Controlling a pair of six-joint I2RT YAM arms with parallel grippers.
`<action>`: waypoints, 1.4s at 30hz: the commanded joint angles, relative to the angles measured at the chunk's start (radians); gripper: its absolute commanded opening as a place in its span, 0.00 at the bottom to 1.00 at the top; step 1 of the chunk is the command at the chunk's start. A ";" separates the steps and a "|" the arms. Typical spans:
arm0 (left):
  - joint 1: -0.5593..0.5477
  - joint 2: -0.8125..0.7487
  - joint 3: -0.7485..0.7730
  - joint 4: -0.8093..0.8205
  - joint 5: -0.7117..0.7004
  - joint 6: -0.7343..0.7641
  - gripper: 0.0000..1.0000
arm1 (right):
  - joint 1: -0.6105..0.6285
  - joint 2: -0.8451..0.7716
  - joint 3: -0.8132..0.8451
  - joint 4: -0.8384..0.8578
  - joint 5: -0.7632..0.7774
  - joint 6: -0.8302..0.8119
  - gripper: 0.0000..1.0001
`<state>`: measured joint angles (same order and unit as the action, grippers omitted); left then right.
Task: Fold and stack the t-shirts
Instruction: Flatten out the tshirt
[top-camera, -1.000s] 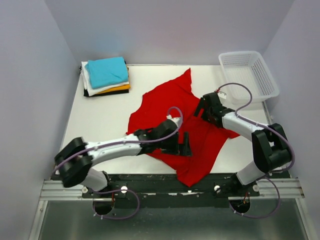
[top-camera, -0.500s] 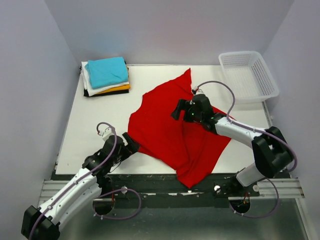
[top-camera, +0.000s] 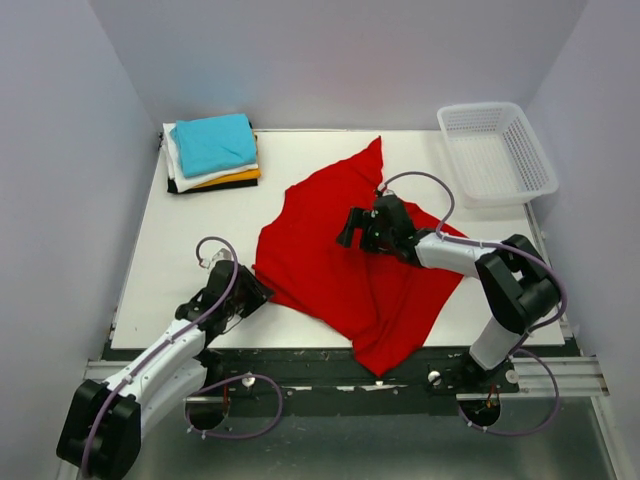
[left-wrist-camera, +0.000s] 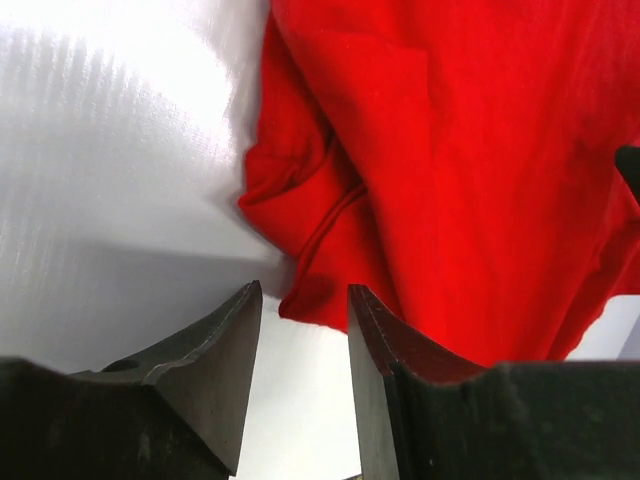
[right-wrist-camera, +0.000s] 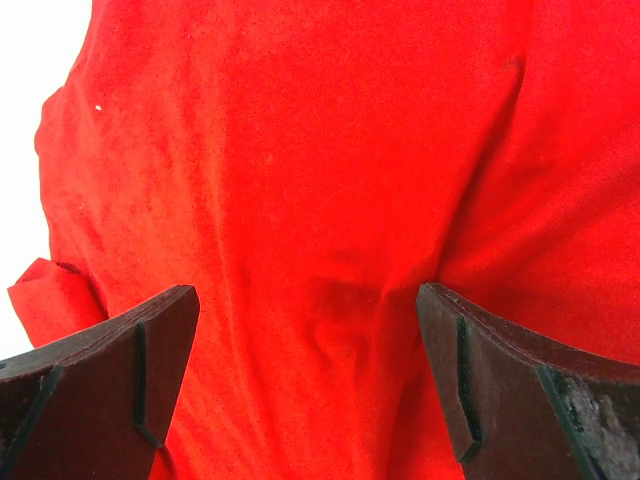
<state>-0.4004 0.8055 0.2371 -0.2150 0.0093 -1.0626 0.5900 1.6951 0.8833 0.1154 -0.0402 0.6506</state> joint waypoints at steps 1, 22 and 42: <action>0.005 -0.021 -0.063 0.047 0.073 -0.013 0.40 | 0.004 0.015 0.015 0.011 0.037 0.012 1.00; -0.030 -0.423 0.084 -0.552 -0.002 -0.110 0.00 | 0.004 0.088 0.028 -0.062 0.166 0.058 1.00; -0.402 -0.414 0.240 -0.821 0.051 -0.260 0.71 | 0.004 0.106 0.078 -0.154 0.192 0.047 1.00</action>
<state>-0.7429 0.3149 0.3550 -0.9398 0.1410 -1.3178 0.5911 1.7752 0.9611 0.0662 0.1070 0.7067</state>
